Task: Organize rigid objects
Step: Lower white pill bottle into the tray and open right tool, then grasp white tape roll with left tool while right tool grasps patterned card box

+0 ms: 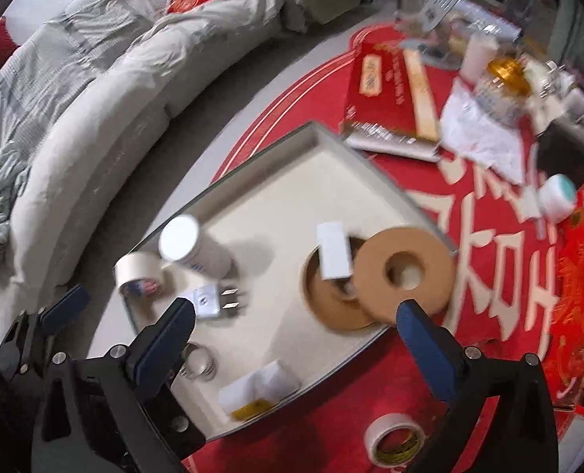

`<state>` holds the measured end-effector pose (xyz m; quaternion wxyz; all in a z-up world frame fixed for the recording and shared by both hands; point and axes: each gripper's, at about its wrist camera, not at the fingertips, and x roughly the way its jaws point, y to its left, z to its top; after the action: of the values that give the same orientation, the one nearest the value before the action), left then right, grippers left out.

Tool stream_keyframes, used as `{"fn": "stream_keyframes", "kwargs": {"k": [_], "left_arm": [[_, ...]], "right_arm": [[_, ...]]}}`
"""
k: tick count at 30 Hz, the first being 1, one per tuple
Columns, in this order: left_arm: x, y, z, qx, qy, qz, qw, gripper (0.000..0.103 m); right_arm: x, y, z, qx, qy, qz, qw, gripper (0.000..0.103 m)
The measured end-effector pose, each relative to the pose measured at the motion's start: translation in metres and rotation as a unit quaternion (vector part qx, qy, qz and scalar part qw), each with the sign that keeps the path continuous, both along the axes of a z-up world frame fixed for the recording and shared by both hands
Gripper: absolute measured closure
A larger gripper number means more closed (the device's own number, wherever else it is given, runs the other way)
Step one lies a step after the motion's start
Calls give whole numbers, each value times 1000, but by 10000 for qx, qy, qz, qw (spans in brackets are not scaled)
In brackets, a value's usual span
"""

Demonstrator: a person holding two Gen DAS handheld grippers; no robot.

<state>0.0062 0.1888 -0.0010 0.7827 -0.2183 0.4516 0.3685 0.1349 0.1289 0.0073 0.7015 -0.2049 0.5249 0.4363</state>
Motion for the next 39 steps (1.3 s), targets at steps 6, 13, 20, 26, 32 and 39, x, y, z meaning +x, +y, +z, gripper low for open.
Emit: {"fn": "stream_keyframes", "kwargs": {"k": [6,13,20,26,32,39], "left_arm": [[2,-5,-2,73,127,-14,9999,0],[8,-16,0,137,217,-168,9995,0],[17,-32,2,154,264,-360,9989,0],[26,-63,-4,75,330,-759,9965,0],[28,-98,-21,-52,502,-1218,9913,0],[23,-113,-33,-151,681,-1374,9881,0]], "right_arm": [[9,-7,-7,-72,269,-128,9995,0],[9,-13,-5,-112,238,-118,9996,0],[22,-29,-6,-120,311,-289,9990,0],[41,-69,-18,-247,482,-650,9964,0],[66,-123,-58,-681,757,-1363,9854,0],[100,-122,-78,-989,187,-1794,9786,0]]}}
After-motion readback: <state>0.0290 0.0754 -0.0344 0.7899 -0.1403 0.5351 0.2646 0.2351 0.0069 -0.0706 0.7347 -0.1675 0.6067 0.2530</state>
